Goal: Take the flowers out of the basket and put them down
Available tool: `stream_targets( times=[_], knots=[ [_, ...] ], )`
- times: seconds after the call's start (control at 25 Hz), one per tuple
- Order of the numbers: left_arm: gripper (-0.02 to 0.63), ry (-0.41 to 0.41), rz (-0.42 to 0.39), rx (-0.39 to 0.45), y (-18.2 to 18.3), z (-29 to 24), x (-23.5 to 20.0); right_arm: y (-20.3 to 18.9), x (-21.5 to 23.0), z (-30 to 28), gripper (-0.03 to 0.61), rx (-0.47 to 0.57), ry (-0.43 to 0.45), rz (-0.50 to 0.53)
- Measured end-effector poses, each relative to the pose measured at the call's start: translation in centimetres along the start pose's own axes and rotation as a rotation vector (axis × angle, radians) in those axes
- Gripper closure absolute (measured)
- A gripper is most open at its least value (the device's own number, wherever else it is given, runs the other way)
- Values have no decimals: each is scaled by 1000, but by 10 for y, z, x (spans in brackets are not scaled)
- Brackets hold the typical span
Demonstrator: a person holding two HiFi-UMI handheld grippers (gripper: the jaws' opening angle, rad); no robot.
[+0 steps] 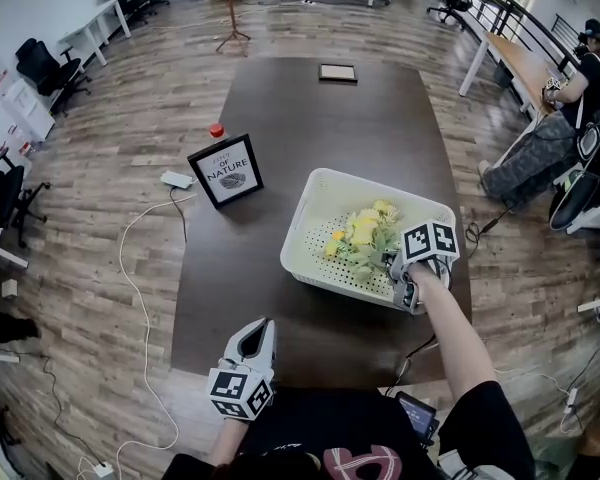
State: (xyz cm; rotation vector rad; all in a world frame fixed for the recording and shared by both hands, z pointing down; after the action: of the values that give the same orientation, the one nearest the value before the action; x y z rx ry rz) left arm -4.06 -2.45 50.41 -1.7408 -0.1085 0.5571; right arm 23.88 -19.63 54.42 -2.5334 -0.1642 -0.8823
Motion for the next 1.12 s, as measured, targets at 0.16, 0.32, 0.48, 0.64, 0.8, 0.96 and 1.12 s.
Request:
stream_targets(
  times=[0.16, 0.32, 0.48, 0.64, 0.8, 0.96, 1.12],
  knots=[
    [604, -6, -4, -4, -1, 0, -2, 2, -8, 3, 532, 31, 8, 40],
    [604, -13, -9, -10, -1, 1, -1, 2, -19, 8, 532, 56, 19, 94],
    [604, -20, -14, -12, 0, 3, -1, 3, -23, 15, 532, 94, 14, 138],
    [604, -23, -20, -17, 1, 2, -2, 7, -28, 19, 532, 141, 22, 169],
    [604, -29, -27, -18, 0, 2, -2, 8, -32, 25, 532, 171, 21, 209],
    [604, -28, -28, -15, -1, 4, 0, 7, -35, 32, 532, 203, 17, 231],
    [604, -28, -27, -12, -1, 4, 3, 8, -39, 37, 532, 250, 13, 265]
  ],
)
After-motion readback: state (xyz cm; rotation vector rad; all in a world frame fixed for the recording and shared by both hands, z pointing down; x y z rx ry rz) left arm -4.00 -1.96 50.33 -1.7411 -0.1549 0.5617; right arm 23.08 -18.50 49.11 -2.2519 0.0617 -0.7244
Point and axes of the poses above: the fingertips, and each gripper's own axes: z backward along the fingers, x to its right, y out of its top, the point moved 5 cm from there along z, backward along the fingers, and after that the axes turned 10 degrees about x, right-handed, at the moved point
